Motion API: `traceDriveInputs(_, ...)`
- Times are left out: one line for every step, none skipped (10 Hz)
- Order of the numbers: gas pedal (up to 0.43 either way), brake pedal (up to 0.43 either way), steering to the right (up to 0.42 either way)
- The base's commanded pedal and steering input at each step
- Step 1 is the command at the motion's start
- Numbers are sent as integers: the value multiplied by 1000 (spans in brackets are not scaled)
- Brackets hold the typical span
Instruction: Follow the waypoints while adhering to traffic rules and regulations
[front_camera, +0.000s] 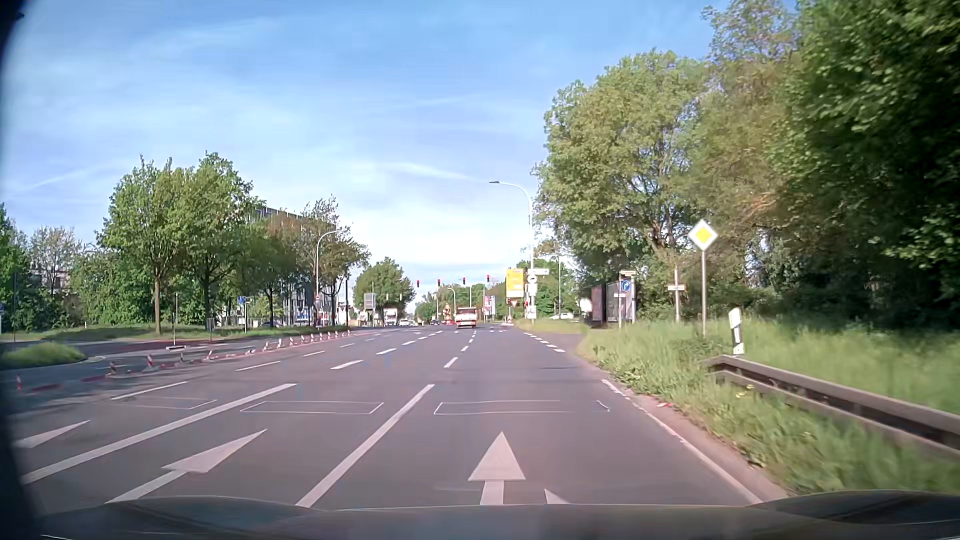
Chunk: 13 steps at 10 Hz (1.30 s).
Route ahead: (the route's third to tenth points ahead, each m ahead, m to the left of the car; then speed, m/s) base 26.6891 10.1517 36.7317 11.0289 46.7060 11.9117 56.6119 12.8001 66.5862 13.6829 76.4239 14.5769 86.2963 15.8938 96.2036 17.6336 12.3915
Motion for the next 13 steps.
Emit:
traceDriveInputs(0,122,-10)
traceDriveInputs(0,128,-10)
traceDriveInputs(0,128,-10)
traceDriveInputs(0,128,-10)
traceDriveInputs(0,128,-10)
traceDriveInputs(0,128,-10)
traceDriveInputs(0,128,-10)
traceDriveInputs(0,128,-10)
traceDriveInputs(0,128,-10)
traceDriveInputs(0,134,-10)
traceDriveInputs(0,134,-10)
traceDriveInputs(0,134,-10)
traceDriveInputs(0,134,-9)
